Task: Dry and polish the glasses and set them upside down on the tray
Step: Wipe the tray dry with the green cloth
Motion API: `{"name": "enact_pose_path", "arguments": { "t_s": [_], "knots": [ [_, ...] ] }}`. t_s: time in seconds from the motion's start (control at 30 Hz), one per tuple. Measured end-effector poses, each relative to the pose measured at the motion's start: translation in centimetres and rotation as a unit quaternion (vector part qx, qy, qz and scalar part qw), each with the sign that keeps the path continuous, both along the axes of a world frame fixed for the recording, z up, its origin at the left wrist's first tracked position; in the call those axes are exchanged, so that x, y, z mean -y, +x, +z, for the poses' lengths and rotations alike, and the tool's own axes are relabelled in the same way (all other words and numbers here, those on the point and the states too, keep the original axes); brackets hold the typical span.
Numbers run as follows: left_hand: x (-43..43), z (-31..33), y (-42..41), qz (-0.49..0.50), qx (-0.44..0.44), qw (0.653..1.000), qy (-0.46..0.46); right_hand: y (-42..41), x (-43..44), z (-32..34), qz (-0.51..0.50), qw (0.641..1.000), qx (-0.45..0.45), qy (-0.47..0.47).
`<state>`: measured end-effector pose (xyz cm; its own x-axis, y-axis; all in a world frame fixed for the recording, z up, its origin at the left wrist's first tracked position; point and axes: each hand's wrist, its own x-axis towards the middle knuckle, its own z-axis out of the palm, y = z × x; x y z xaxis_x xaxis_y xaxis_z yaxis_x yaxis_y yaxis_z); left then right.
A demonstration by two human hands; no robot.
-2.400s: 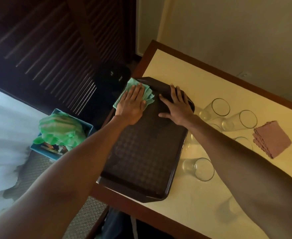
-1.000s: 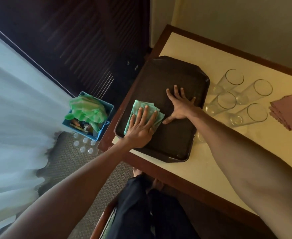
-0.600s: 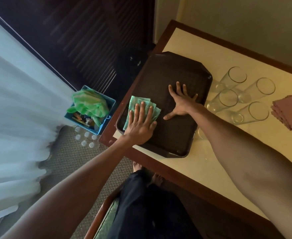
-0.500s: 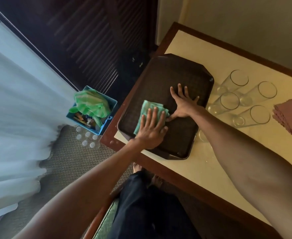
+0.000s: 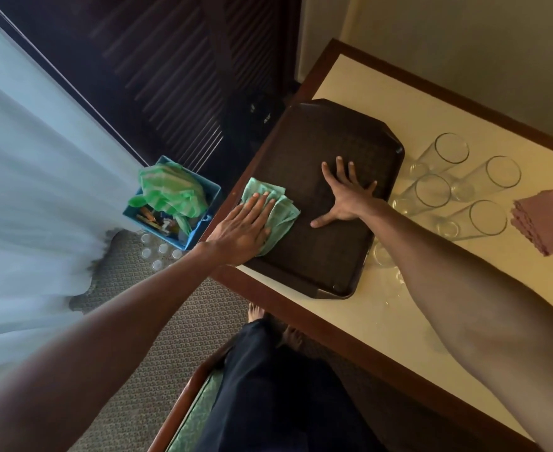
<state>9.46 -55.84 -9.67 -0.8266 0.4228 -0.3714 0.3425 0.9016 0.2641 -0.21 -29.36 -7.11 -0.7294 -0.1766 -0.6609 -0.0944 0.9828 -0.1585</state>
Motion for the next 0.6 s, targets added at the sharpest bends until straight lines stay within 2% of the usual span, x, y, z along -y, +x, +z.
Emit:
{"name": "enact_pose_path", "arguments": {
  "t_s": [0.13, 0.23, 0.37, 0.6],
  "knots": [
    [-0.7, -0.3, 1.2, 0.014, 0.026, 0.999, 0.013, -0.2, 0.1, 0.1, 0.000, 1.000, 0.005, 0.000],
    [-1.1, -0.4, 0.2, 0.020, 0.003, 1.000, 0.009, -0.3, 0.1, -0.1, -0.001, 1.000, 0.003, -0.001],
    [-3.4, -1.1, -4.1, 0.045, -0.018, 0.998, 0.037, -0.5, -0.2, -0.5, 0.001, 1.000, -0.001, -0.004],
    [-7.2, -1.9, -14.2, 0.037, -0.046, 0.998, 0.028, -0.4, -0.2, -0.7, 0.008, 1.000, 0.002, -0.005]
  ]
}}
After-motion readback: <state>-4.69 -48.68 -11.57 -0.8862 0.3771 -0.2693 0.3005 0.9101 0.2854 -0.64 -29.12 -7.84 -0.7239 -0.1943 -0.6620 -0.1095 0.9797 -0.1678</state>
